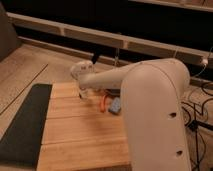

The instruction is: Stand the bottle upright

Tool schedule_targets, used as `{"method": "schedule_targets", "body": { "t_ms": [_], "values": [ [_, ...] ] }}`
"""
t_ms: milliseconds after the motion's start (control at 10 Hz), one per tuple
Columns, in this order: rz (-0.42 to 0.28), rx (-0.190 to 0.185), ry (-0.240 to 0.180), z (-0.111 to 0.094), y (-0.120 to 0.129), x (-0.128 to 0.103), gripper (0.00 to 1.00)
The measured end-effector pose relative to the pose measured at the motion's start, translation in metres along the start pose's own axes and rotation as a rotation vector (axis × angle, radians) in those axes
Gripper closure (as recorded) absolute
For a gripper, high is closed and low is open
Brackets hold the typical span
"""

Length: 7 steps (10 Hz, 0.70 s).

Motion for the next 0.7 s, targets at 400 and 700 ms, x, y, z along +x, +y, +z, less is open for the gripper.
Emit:
{"method": "schedule_targets", "body": {
  "t_ms": [400,700],
  "values": [
    [-0.181,-0.193,-0.205,-0.034,0.038,-0.042,1.00],
    [-0.214,-0.269,-0.292,-0.063,0.032,-0.032,1.00]
  ]
}}
